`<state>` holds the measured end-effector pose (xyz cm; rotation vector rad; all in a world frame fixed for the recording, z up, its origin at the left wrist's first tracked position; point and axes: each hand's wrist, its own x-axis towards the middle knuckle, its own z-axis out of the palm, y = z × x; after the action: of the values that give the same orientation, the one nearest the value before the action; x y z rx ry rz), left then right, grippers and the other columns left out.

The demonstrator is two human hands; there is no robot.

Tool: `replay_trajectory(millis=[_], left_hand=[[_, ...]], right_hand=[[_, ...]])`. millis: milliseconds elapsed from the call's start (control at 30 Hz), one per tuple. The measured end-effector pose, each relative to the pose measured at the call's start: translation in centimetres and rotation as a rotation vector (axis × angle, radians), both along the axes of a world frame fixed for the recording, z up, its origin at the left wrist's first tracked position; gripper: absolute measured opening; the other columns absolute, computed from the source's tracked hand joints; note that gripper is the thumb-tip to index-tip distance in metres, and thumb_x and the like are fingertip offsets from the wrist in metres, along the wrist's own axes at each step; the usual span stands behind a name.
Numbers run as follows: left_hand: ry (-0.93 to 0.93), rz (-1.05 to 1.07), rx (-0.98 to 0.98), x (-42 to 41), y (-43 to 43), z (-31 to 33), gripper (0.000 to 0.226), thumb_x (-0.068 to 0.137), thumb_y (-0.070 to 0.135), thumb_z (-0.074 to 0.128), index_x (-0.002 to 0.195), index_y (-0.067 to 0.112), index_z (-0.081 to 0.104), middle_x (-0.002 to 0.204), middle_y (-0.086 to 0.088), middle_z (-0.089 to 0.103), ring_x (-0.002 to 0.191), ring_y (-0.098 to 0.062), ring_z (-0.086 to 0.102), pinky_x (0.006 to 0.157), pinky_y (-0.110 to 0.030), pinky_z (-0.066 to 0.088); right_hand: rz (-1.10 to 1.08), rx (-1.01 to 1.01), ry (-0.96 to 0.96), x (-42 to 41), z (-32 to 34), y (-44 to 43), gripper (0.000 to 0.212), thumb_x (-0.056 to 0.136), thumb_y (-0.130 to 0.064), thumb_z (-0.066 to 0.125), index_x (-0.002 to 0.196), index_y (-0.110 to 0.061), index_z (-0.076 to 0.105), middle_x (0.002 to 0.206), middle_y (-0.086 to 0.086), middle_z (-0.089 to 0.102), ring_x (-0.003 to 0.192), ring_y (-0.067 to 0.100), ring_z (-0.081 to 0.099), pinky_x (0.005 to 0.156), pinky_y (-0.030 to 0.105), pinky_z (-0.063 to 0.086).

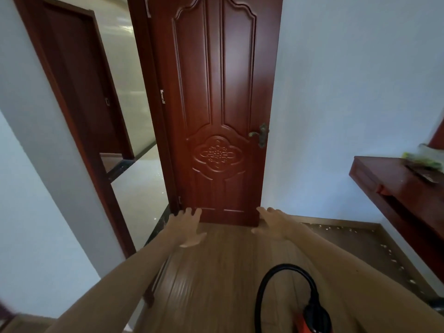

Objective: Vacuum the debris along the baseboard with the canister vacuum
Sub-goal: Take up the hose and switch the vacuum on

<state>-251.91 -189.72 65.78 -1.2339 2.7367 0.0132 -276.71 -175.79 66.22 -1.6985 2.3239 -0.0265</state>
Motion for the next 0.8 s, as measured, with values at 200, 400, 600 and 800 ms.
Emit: replay_trajectory(millis=[200,400,600,800], left_hand=[[-0.02,-0.02,-0.005,-3.8,-3.5,0.7,0.078,0.089,0.062,0.048,0.149,0.021,0.02,0.144,-0.012,0.042,0.128,-0.033,0.047,0.108,-0.054,0.038],[-0.042,-0.053,0.004,-7.0,-6.7,0.9,0.077,0.091,0.061,0.046,0.15,0.02,0.018,0.148,-0.013,0.037,0.132,-0.035,0.042,0.11,-0.055,0.034],[-0.012,-0.122,0.038,-11.5,-10.4,-0.4,0.077,0.088,0.062,0.048,0.148,0.02,0.024,0.143,-0.013,0.043,0.127,-0.034,0.047,0.106,-0.054,0.039],[-0.033,-0.231,0.032,-17.1,-15.4,-1.4,0.08,0.089,0.06,0.047,0.151,0.017,0.021,0.146,-0.015,0.04,0.129,-0.035,0.045,0.107,-0.053,0.037]], right_hand=[[-0.022,-0.014,0.016,-4.2,-0.1,-3.6,0.082,0.091,-0.064,0.05,0.154,-0.023,0.018,0.146,0.009,0.043,0.131,0.029,0.046,0.103,0.044,0.044],[-0.051,-0.045,-0.018,-6.9,-0.9,-5.6,0.082,0.09,-0.064,0.051,0.153,-0.023,0.02,0.144,0.009,0.045,0.128,0.03,0.049,0.1,0.042,0.045],[-0.111,-0.033,-0.014,-10.2,-1.6,-7.0,0.084,0.089,-0.064,0.052,0.154,-0.021,0.02,0.139,0.01,0.048,0.125,0.029,0.05,0.097,0.043,0.046],[-0.208,0.011,0.04,-14.2,-2.4,-10.6,0.079,0.088,-0.064,0.055,0.147,-0.02,0.025,0.129,0.01,0.053,0.114,0.029,0.054,0.09,0.043,0.05]])
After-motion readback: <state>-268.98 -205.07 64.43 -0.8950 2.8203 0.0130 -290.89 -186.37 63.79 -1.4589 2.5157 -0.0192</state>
